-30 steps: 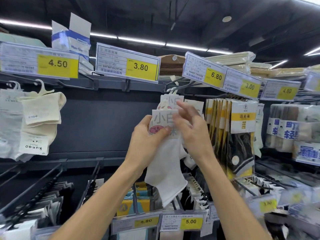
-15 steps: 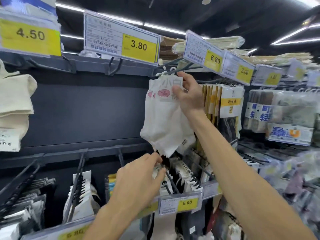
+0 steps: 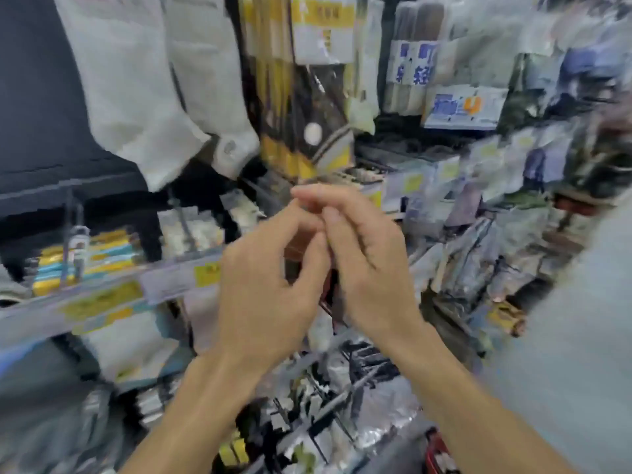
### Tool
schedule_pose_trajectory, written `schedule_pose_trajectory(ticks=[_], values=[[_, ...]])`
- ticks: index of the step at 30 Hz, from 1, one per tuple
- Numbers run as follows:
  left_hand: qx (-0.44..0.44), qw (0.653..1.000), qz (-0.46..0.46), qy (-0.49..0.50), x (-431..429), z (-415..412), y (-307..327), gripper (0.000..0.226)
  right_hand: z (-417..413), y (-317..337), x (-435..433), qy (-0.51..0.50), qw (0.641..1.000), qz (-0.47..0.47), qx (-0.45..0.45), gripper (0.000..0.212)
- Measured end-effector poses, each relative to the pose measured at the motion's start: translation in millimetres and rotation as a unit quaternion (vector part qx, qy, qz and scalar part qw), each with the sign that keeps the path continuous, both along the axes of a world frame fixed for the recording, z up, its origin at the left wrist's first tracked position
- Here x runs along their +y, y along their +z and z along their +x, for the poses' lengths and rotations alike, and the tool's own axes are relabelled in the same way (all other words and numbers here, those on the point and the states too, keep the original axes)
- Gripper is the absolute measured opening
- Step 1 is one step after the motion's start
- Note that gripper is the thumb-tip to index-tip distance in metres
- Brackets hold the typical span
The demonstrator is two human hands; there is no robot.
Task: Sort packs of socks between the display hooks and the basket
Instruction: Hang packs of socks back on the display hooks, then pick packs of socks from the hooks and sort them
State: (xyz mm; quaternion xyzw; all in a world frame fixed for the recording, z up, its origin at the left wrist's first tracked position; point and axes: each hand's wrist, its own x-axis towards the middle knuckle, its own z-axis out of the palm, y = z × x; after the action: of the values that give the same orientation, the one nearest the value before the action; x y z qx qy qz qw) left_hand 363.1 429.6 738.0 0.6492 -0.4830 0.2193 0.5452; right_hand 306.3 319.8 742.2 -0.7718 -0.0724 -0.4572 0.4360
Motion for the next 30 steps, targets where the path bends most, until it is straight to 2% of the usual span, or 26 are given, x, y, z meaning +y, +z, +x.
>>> schedule_pose_trajectory(ticks=[3, 5, 6, 8, 10, 12, 15, 18, 22, 27, 28, 30], values=[[0.119, 0.981, 0.138, -0.072, -82.8, -45.2, -81.0, 0.016, -68.0, -98.6, -62.1, -0.092, 0.981, 0.093, 0.141, 0.03], [0.175, 0.944, 0.26, -0.106, -139.5, -80.2, -153.1, 0.011, -121.2, -170.5, -108.5, -0.158, 0.941, 0.158, 0.253, 0.03], [0.199, 0.915, 0.327, -0.127, -167.4, -98.4, -192.2, 0.019, -150.3, -206.7, -130.7, -0.178, 0.916, 0.179, 0.312, 0.029], [0.245, 0.837, 0.449, -0.194, -218.8, -140.1, -266.8, 0.038, -213.8, -276.2, -168.0, -0.206, 0.863, 0.194, 0.418, 0.032], [0.31, 0.763, 0.51, -0.249, -255.2, -181.4, -336.0, 0.047, -276.5, -332.1, -191.9, -0.221, 0.807, 0.227, 0.498, 0.041], [0.389, 0.693, 0.549, -0.26, -277.1, -217.9, -398.7, 0.045, -330.6, -378.3, -207.7, -0.22, 0.757, 0.278, 0.549, 0.039], [0.467, 0.589, 0.62, -0.226, -288.3, -258.2, -474.6, 0.03, -388.6, -435.2, -220.3, -0.215, 0.677, 0.34, 0.616, 0.027], [0.499, 0.517, 0.664, -0.205, -297.9, -283.1, -529.5, 0.027, -423.0, -492.6, -227.5, -0.225, 0.607, 0.39, 0.655, 0.028], [0.463, 0.472, 0.721, -0.207, -328.9, -291.5, -603.5, 0.027, -437.2, -581.3, -243.6, -0.237, 0.548, 0.432, 0.675, 0.026], [0.382, 0.432, 0.78, -0.243, -393.2, -281.6, -716.6, 0.017, -418.9, -706.1, -281.8, -0.262, 0.52, 0.46, 0.67, 0.02], [0.368, 0.431, 0.787, -0.244, -406.3, -278.2, -741.6, 0.015, -412.2, -732.3, -290.0, -0.273, 0.514, 0.473, 0.662, 0.019], [0.327, 0.46, 0.792, -0.232, -432.1, -269.0, -790.9, 0.011, -397.6, -783.6, -306.4, -0.3, 0.499, 0.509, 0.634, 0.025]])
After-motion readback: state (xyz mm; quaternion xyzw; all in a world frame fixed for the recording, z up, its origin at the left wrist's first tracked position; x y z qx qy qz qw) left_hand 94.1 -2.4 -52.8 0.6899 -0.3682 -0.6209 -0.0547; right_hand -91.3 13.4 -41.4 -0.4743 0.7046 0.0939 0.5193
